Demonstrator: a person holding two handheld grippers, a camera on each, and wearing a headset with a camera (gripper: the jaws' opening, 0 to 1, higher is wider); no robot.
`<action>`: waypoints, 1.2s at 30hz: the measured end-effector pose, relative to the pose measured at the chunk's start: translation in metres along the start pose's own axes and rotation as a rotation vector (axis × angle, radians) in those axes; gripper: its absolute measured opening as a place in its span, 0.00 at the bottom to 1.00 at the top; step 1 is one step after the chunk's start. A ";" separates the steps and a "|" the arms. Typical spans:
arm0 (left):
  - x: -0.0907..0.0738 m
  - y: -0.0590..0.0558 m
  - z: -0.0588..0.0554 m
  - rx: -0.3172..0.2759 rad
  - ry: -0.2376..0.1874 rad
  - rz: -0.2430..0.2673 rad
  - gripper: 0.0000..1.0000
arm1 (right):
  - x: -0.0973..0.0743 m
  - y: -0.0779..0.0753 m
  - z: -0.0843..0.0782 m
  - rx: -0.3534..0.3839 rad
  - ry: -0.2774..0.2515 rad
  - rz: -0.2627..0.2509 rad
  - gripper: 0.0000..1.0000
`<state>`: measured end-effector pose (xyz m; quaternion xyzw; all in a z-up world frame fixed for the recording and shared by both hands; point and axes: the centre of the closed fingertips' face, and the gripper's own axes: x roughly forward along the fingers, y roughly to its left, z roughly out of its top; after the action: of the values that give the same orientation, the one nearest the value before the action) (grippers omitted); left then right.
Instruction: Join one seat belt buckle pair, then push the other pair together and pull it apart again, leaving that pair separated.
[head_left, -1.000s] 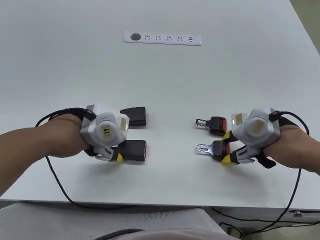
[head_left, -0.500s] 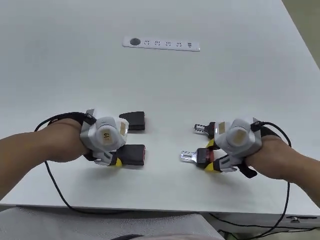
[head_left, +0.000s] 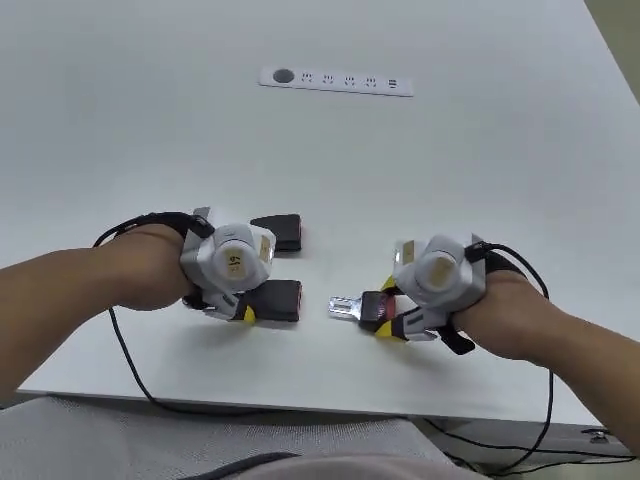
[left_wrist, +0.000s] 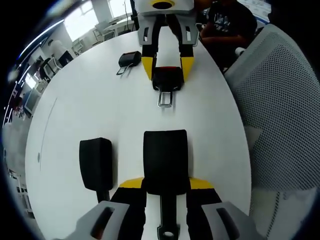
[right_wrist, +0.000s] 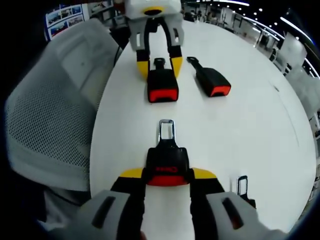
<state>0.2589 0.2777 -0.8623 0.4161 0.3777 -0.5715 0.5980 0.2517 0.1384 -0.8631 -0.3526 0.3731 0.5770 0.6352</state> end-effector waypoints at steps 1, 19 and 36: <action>0.000 0.000 0.000 -0.001 -0.001 0.000 0.31 | 0.002 -0.001 0.003 0.000 0.002 -0.002 0.34; 0.000 0.000 -0.001 -0.006 -0.008 0.004 0.31 | 0.017 0.000 0.032 -0.006 0.026 -0.024 0.34; 0.000 0.000 0.000 0.007 -0.021 0.007 0.31 | 0.023 0.002 0.042 -0.023 -0.008 -0.043 0.33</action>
<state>0.2586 0.2774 -0.8620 0.4136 0.3681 -0.5750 0.6023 0.2535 0.1862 -0.8639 -0.3653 0.3562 0.5688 0.6451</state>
